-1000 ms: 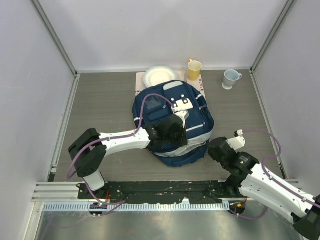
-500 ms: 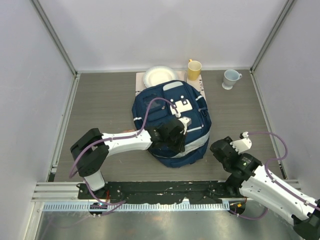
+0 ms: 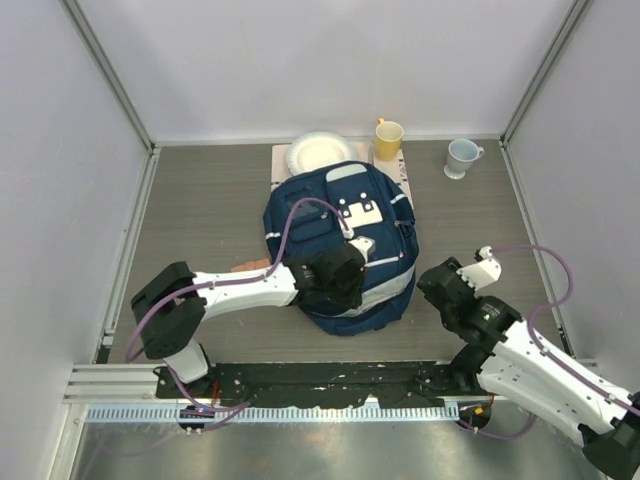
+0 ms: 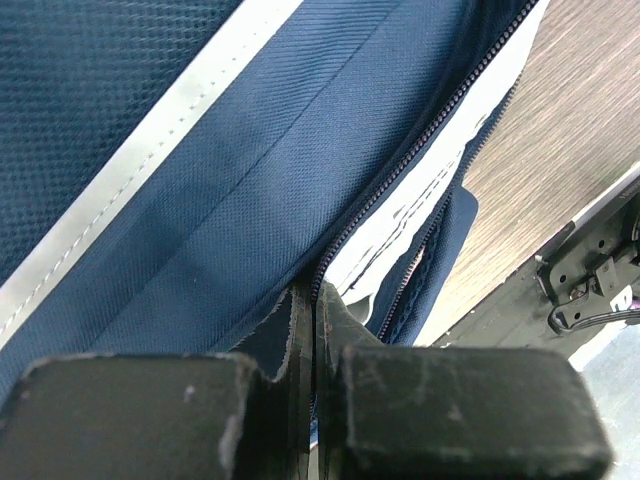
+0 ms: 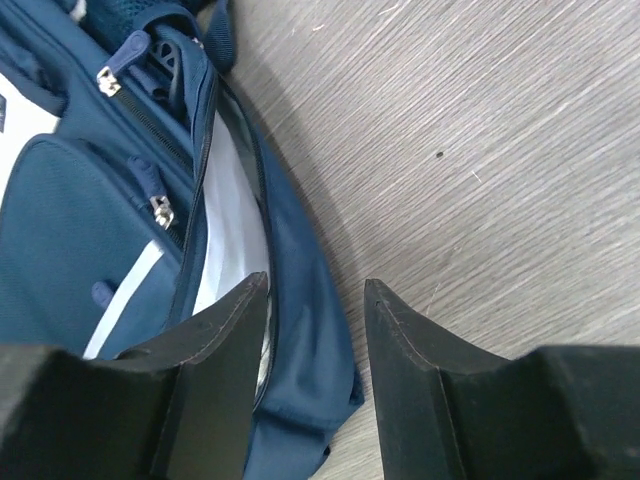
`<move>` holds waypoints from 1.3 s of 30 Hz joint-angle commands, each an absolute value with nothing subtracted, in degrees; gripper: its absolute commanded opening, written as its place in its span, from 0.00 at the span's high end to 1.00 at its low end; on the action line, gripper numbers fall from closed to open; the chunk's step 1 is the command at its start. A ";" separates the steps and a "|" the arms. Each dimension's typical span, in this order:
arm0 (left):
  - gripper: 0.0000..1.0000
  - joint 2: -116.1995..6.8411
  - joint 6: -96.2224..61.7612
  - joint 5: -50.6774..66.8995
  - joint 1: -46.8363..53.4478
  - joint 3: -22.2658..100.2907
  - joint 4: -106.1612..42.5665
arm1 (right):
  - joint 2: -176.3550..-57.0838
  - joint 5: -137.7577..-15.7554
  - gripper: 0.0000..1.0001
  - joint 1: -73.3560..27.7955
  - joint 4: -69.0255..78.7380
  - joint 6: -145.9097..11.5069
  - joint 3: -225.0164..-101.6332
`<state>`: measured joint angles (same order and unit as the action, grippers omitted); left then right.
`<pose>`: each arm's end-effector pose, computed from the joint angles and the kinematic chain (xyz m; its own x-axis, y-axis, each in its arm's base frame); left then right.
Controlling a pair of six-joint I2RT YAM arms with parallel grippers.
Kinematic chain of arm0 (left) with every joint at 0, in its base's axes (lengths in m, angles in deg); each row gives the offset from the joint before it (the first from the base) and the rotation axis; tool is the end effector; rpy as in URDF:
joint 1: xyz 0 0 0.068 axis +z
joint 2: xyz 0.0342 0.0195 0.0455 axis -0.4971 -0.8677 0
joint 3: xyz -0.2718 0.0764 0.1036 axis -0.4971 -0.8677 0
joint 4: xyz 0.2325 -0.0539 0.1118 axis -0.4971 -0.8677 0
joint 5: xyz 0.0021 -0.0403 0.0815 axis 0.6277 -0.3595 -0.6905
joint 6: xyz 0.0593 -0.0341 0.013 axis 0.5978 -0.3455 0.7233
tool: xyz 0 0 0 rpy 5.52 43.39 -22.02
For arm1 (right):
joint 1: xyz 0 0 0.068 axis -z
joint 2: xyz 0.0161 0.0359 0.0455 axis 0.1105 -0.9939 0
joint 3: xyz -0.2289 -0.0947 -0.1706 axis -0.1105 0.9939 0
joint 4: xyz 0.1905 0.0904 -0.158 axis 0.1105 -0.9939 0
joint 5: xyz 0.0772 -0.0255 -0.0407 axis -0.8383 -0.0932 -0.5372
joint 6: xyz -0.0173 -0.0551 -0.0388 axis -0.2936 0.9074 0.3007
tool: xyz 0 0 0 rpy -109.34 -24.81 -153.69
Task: Pack the student bag
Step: Adjust the student bag at the center of the board.
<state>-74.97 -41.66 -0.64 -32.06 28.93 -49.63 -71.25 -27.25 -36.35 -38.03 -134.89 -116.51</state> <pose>0.1764 -0.3289 0.2188 -0.8062 0.2611 -0.5309 0.5009 0.7786 -0.3778 0.1055 0.0460 0.2250 -0.3356 0.6668 -0.6654 0.4937 0.7261 0.4787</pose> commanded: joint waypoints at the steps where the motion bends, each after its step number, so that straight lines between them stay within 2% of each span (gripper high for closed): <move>1: 1.00 -66.84 -44.49 -9.53 -31.98 25.21 -52.89 | -77.37 -34.73 0.52 -31.81 -28.48 -123.94 -119.68; 9: 1.00 -57.50 -47.93 -16.94 -31.63 20.28 -49.81 | -82.22 -47.40 0.48 -27.14 -18.72 -117.43 -118.98; 17: 1.00 -65.75 -46.25 -12.28 -31.63 23.71 -53.59 | -87.14 -49.69 0.45 -26.79 -15.82 -118.57 -118.54; 27: 1.00 -69.18 -46.87 -11.93 -31.63 23.97 -53.50 | -84.69 -49.43 0.59 -26.53 -16.61 -121.64 -115.12; 34: 1.00 -67.78 -47.31 -12.01 -31.63 23.53 -51.66 | -82.13 -49.52 0.62 -26.61 -18.20 -123.84 -113.28; 39: 1.00 -66.55 -47.14 -11.23 -31.63 23.71 -51.21 | -84.93 -50.22 0.62 -26.61 -15.65 -124.02 -112.48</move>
<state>-68.33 -47.39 -9.04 -32.32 22.24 -52.38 -83.17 -50.18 -26.82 -18.54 -122.71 -112.88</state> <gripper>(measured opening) 0.020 0.383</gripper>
